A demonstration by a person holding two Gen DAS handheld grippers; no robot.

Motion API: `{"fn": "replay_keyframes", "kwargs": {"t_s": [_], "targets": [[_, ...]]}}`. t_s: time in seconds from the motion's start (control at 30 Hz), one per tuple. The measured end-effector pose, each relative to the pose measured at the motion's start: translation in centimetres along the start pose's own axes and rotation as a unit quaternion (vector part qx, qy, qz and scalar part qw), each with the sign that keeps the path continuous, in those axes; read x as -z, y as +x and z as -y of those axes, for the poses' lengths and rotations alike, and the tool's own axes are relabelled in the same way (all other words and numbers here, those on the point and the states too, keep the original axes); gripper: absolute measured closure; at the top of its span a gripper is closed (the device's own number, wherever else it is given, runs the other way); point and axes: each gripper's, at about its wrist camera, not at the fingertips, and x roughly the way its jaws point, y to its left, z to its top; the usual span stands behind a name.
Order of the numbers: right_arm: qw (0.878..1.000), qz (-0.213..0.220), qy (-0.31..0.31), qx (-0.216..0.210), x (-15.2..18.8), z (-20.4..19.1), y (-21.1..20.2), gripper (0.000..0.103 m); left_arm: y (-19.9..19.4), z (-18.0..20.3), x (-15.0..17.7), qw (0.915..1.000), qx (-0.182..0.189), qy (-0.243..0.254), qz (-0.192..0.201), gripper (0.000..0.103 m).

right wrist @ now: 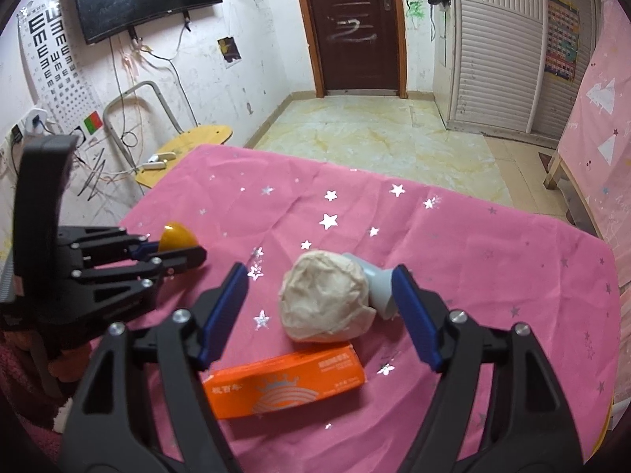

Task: Collect trash
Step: 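Grasp the orange egg half with the left tool while the right tool grasps the white paper ball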

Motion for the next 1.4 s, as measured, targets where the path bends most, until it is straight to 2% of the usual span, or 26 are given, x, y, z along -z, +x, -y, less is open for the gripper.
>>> {"fn": "replay_keyframes", "kwargs": {"t_s": [0.13, 0.37, 0.43, 0.5, 0.8, 1.07, 1.4], "targets": [[1.000, -0.001, -0.009, -0.004, -0.2, -0.4, 0.4, 0.031, -0.2, -1.1, -0.2, 0.9998, 0.006, -0.016, 0.004, 0.099], [0.999, -0.019, -0.033, 0.020, -0.1, -1.5, 1.9, 0.031, -0.5, -2.9, -0.3, 0.9993, 0.010, -0.034, 0.008, 0.099], [0.998, -0.026, -0.036, 0.033, 0.2, -1.5, 2.3, 0.042, -0.5, -3.4, -0.3, 0.9992, 0.011, -0.038, 0.007, 0.099], [0.999, -0.030, -0.030, 0.029, 0.2, -1.4, 2.6, 0.051, -0.5, -3.7, -0.3, 0.9990, 0.013, -0.043, 0.007, 0.099], [0.999, -0.016, -0.028, 0.029, 0.1, -1.1, 1.4, 0.053, -1.3, -3.5, -0.3, 0.9990, 0.010, -0.041, 0.016, 0.099], [1.000, 0.010, -0.016, 0.017, 0.0, -0.5, -0.9, 0.053, -3.7, -2.3, -0.8, 0.9988, 0.003, -0.034, 0.036, 0.099], [0.999, 0.045, 0.014, 0.022, 0.9, 2.6, -4.7, 0.052, -6.4, 1.3, -1.6, 0.9985, 0.001, -0.009, 0.054, 0.099]]}}
